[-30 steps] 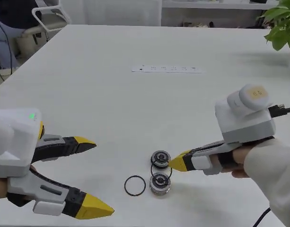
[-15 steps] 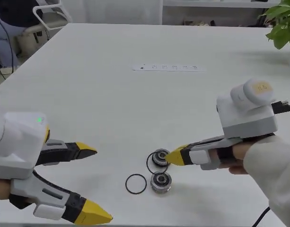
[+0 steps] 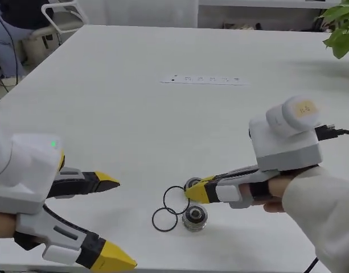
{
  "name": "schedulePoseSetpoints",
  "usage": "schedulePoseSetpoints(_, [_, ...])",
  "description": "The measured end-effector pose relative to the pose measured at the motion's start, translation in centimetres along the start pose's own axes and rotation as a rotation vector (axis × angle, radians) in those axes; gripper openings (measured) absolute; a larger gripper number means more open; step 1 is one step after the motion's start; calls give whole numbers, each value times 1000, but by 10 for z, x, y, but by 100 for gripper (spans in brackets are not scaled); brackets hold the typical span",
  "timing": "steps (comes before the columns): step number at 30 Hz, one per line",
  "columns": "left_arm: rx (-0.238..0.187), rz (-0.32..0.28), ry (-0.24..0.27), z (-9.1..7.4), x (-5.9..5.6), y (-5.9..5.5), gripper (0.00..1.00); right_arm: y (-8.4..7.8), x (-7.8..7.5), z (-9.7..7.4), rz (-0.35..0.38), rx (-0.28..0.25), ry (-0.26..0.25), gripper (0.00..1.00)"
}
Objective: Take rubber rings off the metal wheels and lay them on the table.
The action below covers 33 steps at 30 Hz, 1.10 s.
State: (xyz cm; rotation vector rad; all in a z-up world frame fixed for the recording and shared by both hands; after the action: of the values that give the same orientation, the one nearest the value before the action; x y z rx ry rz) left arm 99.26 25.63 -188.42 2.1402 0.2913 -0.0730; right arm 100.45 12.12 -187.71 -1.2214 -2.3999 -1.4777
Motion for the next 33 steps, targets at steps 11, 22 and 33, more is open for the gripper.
schedulePoseSetpoints(11, [-1, -5, -6, 0, -1, 0, 87, -4, -2, 13, 32, -3, -3, 0])
schedulePoseSetpoints(22, [10, -17, -15, 2, -1, -3, 87, -15, -3, 26, 35, 42, -4, 0])
schedulePoseSetpoints(33, [17, -24, -23, 3, -2, -4, 86, -19, -8, 37, -54, 66, -45, 0])
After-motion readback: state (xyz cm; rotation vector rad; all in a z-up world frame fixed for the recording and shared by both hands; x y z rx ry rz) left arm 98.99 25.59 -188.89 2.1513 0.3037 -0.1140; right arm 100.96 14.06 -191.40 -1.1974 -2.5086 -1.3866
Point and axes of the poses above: the centre of the closed fingertips' face, and the gripper's own axes: z roughly forward along the fingers, x roughly to its left, y roughly out of its top, the point moved 4 cm from there along -z, roughly backward along the fingers
